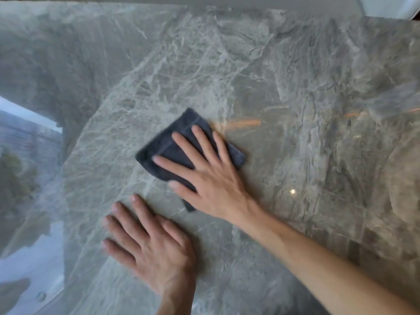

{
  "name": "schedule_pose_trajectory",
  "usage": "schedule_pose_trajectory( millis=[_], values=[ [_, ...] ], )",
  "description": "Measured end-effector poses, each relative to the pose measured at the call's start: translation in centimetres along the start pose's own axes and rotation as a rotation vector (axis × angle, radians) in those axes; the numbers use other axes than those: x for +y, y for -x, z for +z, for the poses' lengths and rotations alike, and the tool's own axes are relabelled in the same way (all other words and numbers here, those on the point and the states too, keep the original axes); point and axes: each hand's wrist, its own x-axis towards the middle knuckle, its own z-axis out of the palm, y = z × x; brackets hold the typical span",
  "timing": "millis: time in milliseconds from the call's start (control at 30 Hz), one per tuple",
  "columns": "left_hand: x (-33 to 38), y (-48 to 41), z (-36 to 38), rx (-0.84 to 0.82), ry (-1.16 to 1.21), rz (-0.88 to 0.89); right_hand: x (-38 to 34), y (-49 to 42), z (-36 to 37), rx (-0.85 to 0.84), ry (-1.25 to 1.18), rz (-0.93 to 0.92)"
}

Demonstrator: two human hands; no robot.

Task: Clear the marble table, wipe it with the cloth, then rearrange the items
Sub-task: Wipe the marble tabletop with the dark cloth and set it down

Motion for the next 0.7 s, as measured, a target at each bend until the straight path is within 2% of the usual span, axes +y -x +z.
schedule_pose_trajectory(
  millis=[33, 67, 100, 167, 233, 267, 300, 333, 367, 467, 533, 567, 633, 700],
  values=[
    [0.1, 0.0, 0.0, -0.001, 0.000, 0.004, 1.9, 1.7, -0.2, -0.010, 0.021, -0.018],
    [0.1, 0.0, 0.0, -0.004, -0.001, 0.006, 4.1, 3.6, -0.2, -0.023, 0.061, 0.047],
    [0.1, 0.0, 0.0, -0.011, 0.001, 0.004, 6.4, 5.6, -0.3, -0.028, 0.104, 0.198],
    [0.0, 0.0, -0.1, -0.030, 0.013, 0.000, 10.7, 8.8, -0.7, 0.020, 0.102, 0.710],
    [0.1, 0.0, -0.1, -0.041, 0.024, -0.006, 12.7, 8.9, -1.4, 0.094, -0.045, 1.215],
    [0.1, 0.0, -0.2, -0.048, 0.022, -0.010, 12.5, 7.5, -1.3, 0.128, -0.097, 1.367],
    [0.1, 0.1, -0.2, -0.054, 0.023, -0.011, 11.3, 5.7, -1.2, 0.132, -0.109, 1.407],
    [0.0, 0.1, -0.3, -0.055, 0.030, -0.008, 9.3, 3.8, -0.9, 0.130, -0.080, 1.330],
    [-0.1, 0.2, -0.2, -0.051, 0.038, -0.003, 6.7, 2.1, -0.4, 0.134, -0.040, 1.171],
    [-0.2, 0.2, 0.0, -0.031, 0.049, 0.002, -1.5, 0.6, 0.1, 0.055, -0.016, 0.465],
    [-0.2, 0.1, 0.0, -0.022, 0.041, 0.011, -1.7, 3.0, -0.4, -0.038, -0.026, 0.117],
    [-0.2, 0.1, 0.0, -0.022, 0.041, 0.014, -0.1, 4.7, -0.6, -0.062, -0.020, 0.026],
    [-0.1, 0.1, -0.1, -0.036, 0.053, 0.018, 4.3, 8.4, -0.8, -0.094, 0.040, 0.068],
    [0.1, 0.1, -0.4, -0.063, 0.062, 0.005, 9.7, 10.9, -0.9, -0.110, 0.101, 0.369]
  ],
)
